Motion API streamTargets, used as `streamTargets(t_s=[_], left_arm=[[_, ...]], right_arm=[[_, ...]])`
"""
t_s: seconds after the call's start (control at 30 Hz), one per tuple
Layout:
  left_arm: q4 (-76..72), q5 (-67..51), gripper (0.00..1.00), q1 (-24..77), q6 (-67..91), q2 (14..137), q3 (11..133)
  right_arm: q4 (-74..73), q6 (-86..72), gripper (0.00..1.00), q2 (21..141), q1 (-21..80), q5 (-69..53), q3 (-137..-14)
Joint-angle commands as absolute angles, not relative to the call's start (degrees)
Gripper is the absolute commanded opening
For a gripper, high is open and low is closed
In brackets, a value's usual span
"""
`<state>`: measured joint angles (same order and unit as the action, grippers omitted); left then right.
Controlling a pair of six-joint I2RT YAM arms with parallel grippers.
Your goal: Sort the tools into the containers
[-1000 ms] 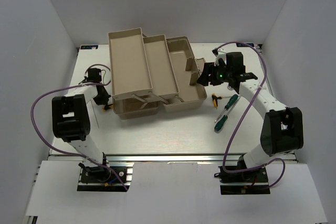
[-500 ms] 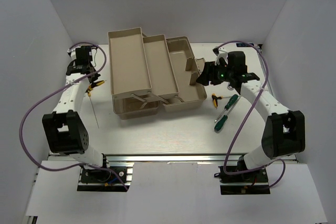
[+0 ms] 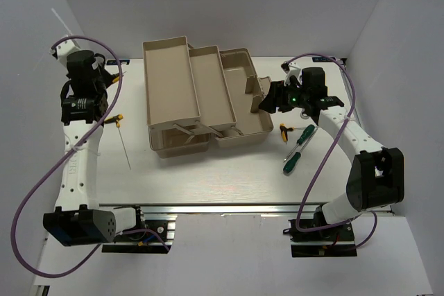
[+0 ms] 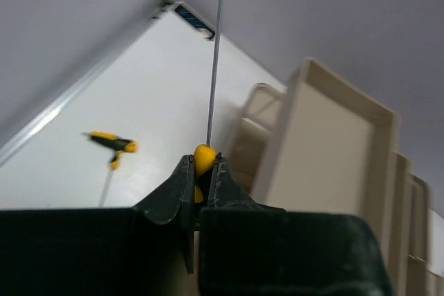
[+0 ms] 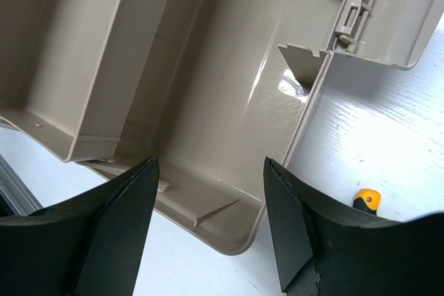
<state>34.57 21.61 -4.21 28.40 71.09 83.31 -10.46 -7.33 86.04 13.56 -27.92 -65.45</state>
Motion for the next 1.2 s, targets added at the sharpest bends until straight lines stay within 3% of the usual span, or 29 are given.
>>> streamTargets(t_s=[0.0,0.1,0.4,0.43,0.47,0.53,0.67,0.77,0.83,0.87,0.9,0.93,1.1,1.17], left_arm=[[27.7,7.5,0.0,-3.2,30.4,71.7,82.5],[25.4,2.2,0.0,2.7,30.1,75.0,81.9],[22.1,1.0,0.0,11.3,31.6,79.4,78.1],[22.5,1.6,0.04,11.6,31.6,79.6,78.1],[23.6,2.0,0.25,11.9,31.7,79.7,78.1],[24.9,4.6,0.58,11.9,31.8,79.5,78.4],[27.5,9.0,0.67,11.9,30.8,77.8,79.5],[30.8,13.7,0.64,11.7,30.5,76.9,81.2],[32.1,16.1,0.43,10.9,31.4,75.2,80.0],[33.3,17.4,0.27,10.0,33.4,74.5,79.1],[33.7,17.3,0.06,7.3,34.7,73.6,78.1],[34.3,16.0,0.0,5.6,37.1,71.2,74.8],[33.0,11.5,0.0,-9.4,41.1,63.6,61.9],[33.6,11.0,0.1,-13.9,40.6,63.1,56.4]], right_arm=[[-9.4,-7.6,0.67,84.0,13.4,-29.1,-66.2],[-9.4,-7.4,0.67,83.2,13.4,-28.7,-65.6],[-9.2,-6.7,0.68,80.6,12.5,-27.2,-62.4],[-9.1,-6.8,0.68,80.4,12.5,-27.2,-62.3],[-9.1,-6.6,0.69,80.4,12.3,-27.3,-62.2],[-9.2,-6.2,0.73,80.3,12.2,-27.9,-62.1],[-9.1,-5.3,0.74,80.5,12.2,-28.7,-62.0],[-8.7,-4.9,0.74,80.5,12.3,-29.4,-61.7],[-8.1,-4.7,0.74,80.3,12.2,-30.0,-61.2],[-8.0,-4.7,0.74,80.3,12.3,-30.0,-61.0],[-7.8,-4.7,0.74,80.2,12.2,-30.0,-60.9],[-7.6,-4.6,0.74,80.1,12.2,-29.8,-60.6],[-6.7,-4.2,0.74,79.5,12.0,-29.4,-59.0],[-6.5,-4.2,0.74,79.5,11.9,-29.6,-58.4]])
